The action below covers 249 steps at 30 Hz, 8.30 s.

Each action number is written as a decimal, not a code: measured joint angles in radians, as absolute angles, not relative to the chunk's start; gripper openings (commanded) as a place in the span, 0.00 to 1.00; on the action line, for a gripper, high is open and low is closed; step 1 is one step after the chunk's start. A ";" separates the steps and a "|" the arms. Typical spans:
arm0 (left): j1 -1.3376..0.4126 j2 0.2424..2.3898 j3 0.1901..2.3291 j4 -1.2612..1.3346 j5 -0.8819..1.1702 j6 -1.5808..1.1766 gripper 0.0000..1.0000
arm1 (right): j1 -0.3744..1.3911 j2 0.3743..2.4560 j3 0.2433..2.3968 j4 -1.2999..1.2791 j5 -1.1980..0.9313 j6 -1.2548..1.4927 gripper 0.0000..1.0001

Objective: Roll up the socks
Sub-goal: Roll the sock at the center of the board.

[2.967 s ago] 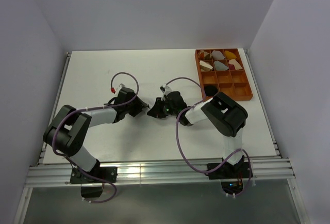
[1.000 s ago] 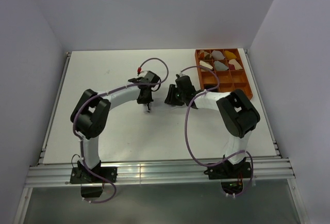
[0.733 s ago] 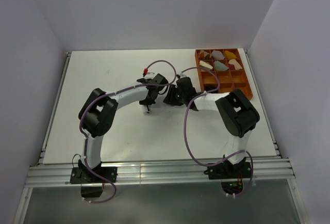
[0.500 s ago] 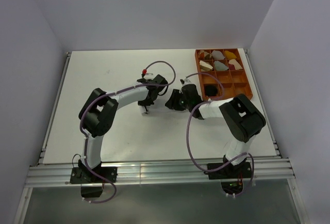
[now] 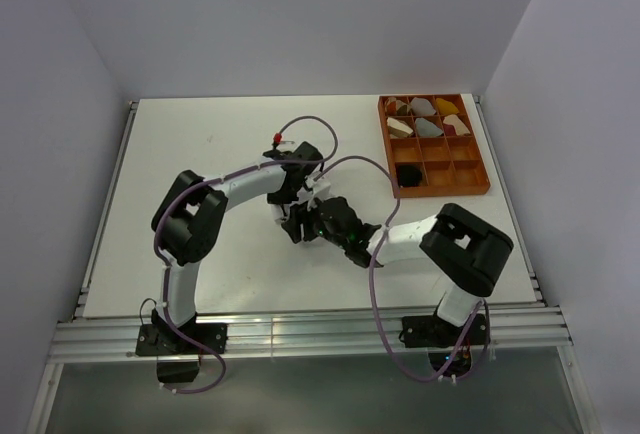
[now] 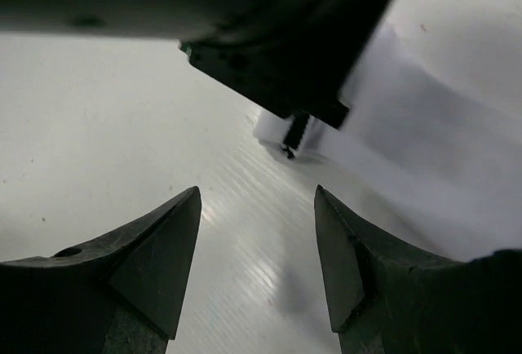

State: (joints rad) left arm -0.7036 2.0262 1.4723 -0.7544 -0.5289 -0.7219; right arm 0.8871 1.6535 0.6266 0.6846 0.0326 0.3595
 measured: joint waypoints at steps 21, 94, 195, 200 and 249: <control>-0.662 1.992 1.433 -0.704 -0.429 -0.758 0.00 | 0.964 1.794 0.638 0.844 0.193 0.475 0.55; -0.537 1.557 0.842 -0.090 -0.126 -0.923 0.54 | 0.721 2.006 0.659 1.042 -0.054 0.934 0.00; -0.632 1.782 1.104 -0.327 -0.373 -0.809 0.00 | 0.698 1.816 0.721 0.716 -0.099 0.750 0.35; -0.654 1.783 1.113 -0.361 -0.390 -0.808 0.00 | 0.702 1.858 0.763 0.716 -0.099 0.797 0.34; -0.522 1.407 0.773 -0.136 -0.115 -0.822 0.59 | 0.688 2.058 0.969 0.675 -0.173 0.886 0.00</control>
State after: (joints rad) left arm -0.5224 1.4075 0.7731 -0.1364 -0.1154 -0.8223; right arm 0.6884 2.0579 0.9688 0.6750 -0.1734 0.8856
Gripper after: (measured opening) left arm 0.601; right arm 0.020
